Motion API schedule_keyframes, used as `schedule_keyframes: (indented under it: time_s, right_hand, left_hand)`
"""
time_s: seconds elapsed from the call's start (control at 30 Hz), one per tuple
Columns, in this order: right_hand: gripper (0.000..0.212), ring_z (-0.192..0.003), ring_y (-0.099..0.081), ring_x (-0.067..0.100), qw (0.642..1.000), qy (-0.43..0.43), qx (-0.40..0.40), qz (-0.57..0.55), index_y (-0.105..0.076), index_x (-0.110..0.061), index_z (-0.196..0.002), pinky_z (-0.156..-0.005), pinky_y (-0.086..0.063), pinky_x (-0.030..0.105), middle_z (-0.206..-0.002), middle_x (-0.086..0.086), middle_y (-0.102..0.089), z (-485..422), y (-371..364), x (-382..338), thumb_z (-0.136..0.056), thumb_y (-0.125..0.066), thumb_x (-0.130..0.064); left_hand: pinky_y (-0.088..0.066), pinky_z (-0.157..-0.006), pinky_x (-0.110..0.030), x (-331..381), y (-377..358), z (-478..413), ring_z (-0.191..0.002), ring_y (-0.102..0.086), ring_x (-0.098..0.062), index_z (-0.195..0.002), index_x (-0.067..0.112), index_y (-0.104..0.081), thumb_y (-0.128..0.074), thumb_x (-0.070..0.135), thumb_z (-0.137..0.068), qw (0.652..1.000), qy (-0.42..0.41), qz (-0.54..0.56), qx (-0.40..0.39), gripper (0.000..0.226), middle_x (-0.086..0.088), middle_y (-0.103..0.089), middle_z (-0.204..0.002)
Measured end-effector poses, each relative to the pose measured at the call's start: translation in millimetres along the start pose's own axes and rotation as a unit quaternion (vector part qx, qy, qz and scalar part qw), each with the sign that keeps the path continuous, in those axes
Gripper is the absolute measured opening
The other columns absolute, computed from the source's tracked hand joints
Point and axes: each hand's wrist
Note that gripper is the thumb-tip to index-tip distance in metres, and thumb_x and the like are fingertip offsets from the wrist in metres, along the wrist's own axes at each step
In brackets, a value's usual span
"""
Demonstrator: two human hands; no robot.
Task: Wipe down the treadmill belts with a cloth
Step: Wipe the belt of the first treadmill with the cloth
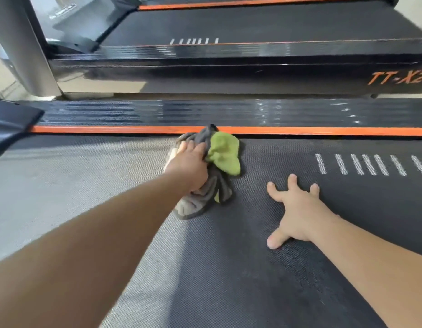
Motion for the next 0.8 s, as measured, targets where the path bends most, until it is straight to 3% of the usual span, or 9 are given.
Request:
schedule_keyframes:
  time_s: [0.07,0.13,0.23,0.33,0.43,0.53,0.63,0.73,0.8]
  right_hand:
    - [0.145,-0.151,0.026,0.045,1.000,0.001,0.009,-0.003,0.006,-0.059,-0.155,-0.109,-0.024,0.081,-0.163,-0.013,0.033,-3.1,-1.8,1.7,-0.055,-0.098,-0.050]
    - [0.147,-0.150,0.024,0.047,1.000,0.001,0.005,-0.005,0.005,-0.059,-0.155,-0.112,-0.026,0.077,-0.164,-0.013,0.031,-5.7,-2.0,2.1,-0.051,-0.099,-0.052]
    - [0.143,-0.151,0.023,0.046,1.000,0.006,0.011,-0.010,-0.010,-0.051,-0.159,-0.114,-0.025,0.074,-0.168,-0.010,0.021,-9.3,-3.0,5.1,-0.048,-0.100,-0.051]
    - [0.135,-0.151,0.028,0.041,0.999,-0.001,0.013,-0.039,-0.028,-0.037,-0.160,-0.116,-0.020,0.074,-0.172,-0.001,0.002,-7.9,-4.2,6.2,-0.047,-0.101,-0.046]
    - [0.138,-0.151,0.027,0.041,1.000,0.003,-0.004,-0.022,-0.014,-0.050,-0.159,-0.113,-0.022,0.077,-0.167,-0.012,0.026,-3.3,-1.1,2.7,-0.051,-0.100,-0.047]
    - [0.142,-0.151,0.027,0.043,1.000,-0.002,-0.016,-0.003,0.003,-0.056,-0.157,-0.110,-0.023,0.080,-0.163,-0.012,0.034,-0.4,2.8,-1.3,-0.058,-0.098,-0.047]
    - [0.132,-0.152,0.026,0.039,1.000,-0.013,-0.013,0.001,-0.018,-0.047,-0.159,-0.106,-0.023,0.084,-0.164,-0.014,0.033,1.3,2.3,-1.4,-0.055,-0.100,-0.044]
    - [0.139,-0.153,0.026,0.037,1.000,-0.024,-0.006,-0.013,-0.021,-0.038,-0.160,-0.105,-0.019,0.086,-0.164,-0.015,0.033,-1.3,-1.1,-0.7,-0.048,-0.102,-0.046]
    - [0.134,-0.154,0.023,0.038,1.000,-0.021,0.002,-0.021,-0.027,-0.045,-0.156,-0.106,-0.019,0.085,-0.163,-0.018,0.033,-0.5,-2.6,-1.4,-0.046,-0.103,-0.047]
  left_hand:
    - [-0.012,-0.126,-0.047,13.0,-3.6,-7.2,-0.154,-0.017,-0.032,-0.150,0.028,-0.039,-0.040,0.028,-0.090,0.997,0.066,0.047,-0.006,0.060,-0.012,-0.026,-0.165]
    - [-0.019,-0.123,-0.043,36.7,-1.2,-2.1,-0.150,-0.026,-0.034,-0.148,0.029,-0.044,-0.044,0.026,-0.096,0.996,0.040,0.082,-0.020,0.053,-0.010,-0.035,-0.161]
    - [-0.030,-0.117,-0.036,77.0,1.3,23.2,-0.149,-0.035,-0.028,-0.155,0.038,-0.037,-0.048,0.034,-0.103,0.990,-0.089,0.085,-0.068,0.054,-0.002,-0.036,-0.163]
    - [-0.016,-0.123,-0.028,80.9,0.2,44.1,-0.156,-0.018,-0.011,-0.162,0.041,-0.024,-0.045,0.029,-0.106,0.968,-0.217,0.025,-0.123,0.061,0.011,-0.020,-0.170]
    - [-0.008,-0.125,-0.030,44.1,9.5,17.7,-0.156,-0.014,-0.010,-0.161,0.040,-0.023,-0.042,0.016,-0.100,0.984,-0.154,-0.001,-0.091,0.068,0.012,-0.017,-0.171]
    - [-0.019,-0.124,-0.036,41.8,0.0,21.8,-0.153,-0.027,-0.020,-0.157,0.037,-0.034,-0.046,0.019,-0.095,0.996,-0.056,0.073,-0.019,0.066,0.005,-0.028,-0.168]
    - [-0.032,-0.119,-0.034,72.4,-12.7,83.5,-0.147,-0.036,-0.018,-0.149,0.040,-0.041,-0.047,0.030,-0.095,0.985,-0.118,0.120,-0.031,0.056,0.010,-0.042,-0.158]
    - [-0.011,-0.128,-0.029,61.4,-3.4,144.2,-0.156,-0.013,-0.007,-0.162,0.036,-0.024,-0.048,0.055,-0.099,0.965,-0.232,0.069,-0.097,0.070,0.014,-0.021,-0.169]
    - [0.004,-0.129,-0.033,31.0,1.3,146.3,-0.155,0.006,-0.002,-0.163,0.040,-0.005,-0.042,0.076,-0.092,0.960,-0.239,-0.006,-0.147,0.088,0.017,0.003,-0.169]
Point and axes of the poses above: each hand's wrist, its own z-axis away from the middle knuckle, its own y-axis out of the back of the hand, x = y × z
